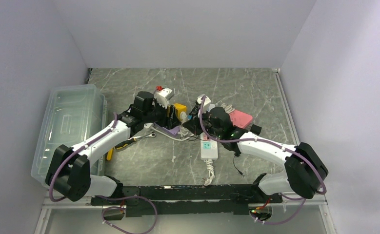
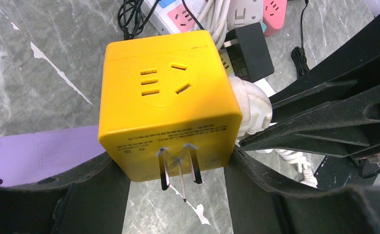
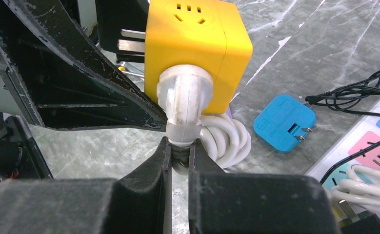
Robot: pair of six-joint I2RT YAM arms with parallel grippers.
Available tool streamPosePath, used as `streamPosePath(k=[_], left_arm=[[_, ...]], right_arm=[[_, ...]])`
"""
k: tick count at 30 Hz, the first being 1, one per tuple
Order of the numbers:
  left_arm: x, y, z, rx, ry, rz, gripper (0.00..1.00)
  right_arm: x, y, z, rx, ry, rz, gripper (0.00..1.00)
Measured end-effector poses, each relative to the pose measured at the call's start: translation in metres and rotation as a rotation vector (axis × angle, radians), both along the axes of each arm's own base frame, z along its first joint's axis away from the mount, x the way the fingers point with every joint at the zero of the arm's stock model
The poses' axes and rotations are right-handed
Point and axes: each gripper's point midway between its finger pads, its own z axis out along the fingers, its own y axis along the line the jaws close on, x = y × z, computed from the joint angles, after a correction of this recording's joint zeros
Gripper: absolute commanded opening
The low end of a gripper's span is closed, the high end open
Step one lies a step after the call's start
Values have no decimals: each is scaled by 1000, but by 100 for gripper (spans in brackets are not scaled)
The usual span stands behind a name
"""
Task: Pull the plug off the socket
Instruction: Remove the plug from the socket.
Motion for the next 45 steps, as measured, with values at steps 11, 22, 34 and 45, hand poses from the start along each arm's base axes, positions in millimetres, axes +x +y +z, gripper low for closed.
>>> streamPosePath(k=[11, 22, 34, 45], left_arm=[[5, -6, 8, -2, -43, 12, 0], [-3, -7, 5, -5, -5, -14, 0], [-6, -6, 5, -12, 8, -26, 0], [-1, -15, 22, -85, -21, -29, 0]], right_arm=[[1, -9, 7, 99, 67, 62, 0], [-11, -6, 9, 1, -67, -64, 0], [-11, -7, 10, -41, -104, -110, 0], [-10, -21, 31, 183, 23, -1, 0]])
